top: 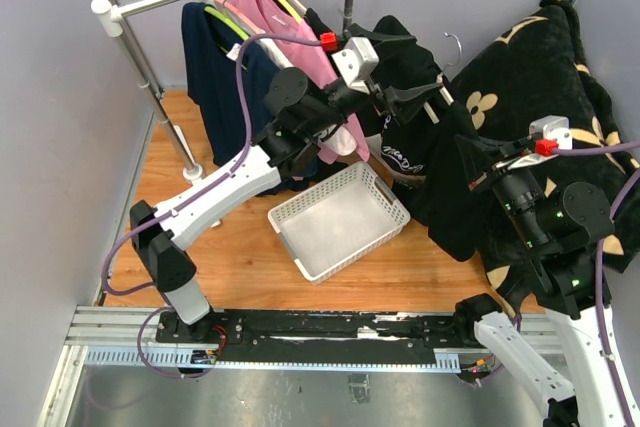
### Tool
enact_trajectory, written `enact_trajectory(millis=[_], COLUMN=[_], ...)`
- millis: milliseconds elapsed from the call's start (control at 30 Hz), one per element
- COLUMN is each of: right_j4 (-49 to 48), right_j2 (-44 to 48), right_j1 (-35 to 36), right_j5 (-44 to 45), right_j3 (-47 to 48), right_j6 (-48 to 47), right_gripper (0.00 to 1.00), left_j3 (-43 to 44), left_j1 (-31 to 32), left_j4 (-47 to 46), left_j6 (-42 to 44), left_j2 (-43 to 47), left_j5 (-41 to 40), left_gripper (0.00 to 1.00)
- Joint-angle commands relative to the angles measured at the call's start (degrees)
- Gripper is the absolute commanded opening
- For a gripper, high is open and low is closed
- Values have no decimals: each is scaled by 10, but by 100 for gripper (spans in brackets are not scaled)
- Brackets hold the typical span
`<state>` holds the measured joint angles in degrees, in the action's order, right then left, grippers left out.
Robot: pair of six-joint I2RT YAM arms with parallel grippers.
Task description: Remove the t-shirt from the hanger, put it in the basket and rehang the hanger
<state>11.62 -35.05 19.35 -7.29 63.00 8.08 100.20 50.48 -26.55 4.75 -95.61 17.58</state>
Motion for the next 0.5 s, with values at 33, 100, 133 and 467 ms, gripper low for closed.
enact_trajectory(millis=[33, 100, 133, 467], right_j4=[-52, -52, -52, -53], right_j2=[13, 14, 14, 15], right_j1=[5, 5, 6, 5], right_j5=[-14, -18, -20, -29], right_j3=[-1, 0, 0, -2], right_j6=[-7, -9, -9, -8], right_gripper=[1, 1, 1, 1], left_j3=[46, 55, 59, 100], left_j1=[4, 4, 4, 10], left_j4=[11, 18, 19, 53], left_j6=[10, 9, 7, -9], left_j2=[-33, -41, -44, -77], left_j5=[0, 4, 5, 17], left_gripper=[91, 89, 87, 66])
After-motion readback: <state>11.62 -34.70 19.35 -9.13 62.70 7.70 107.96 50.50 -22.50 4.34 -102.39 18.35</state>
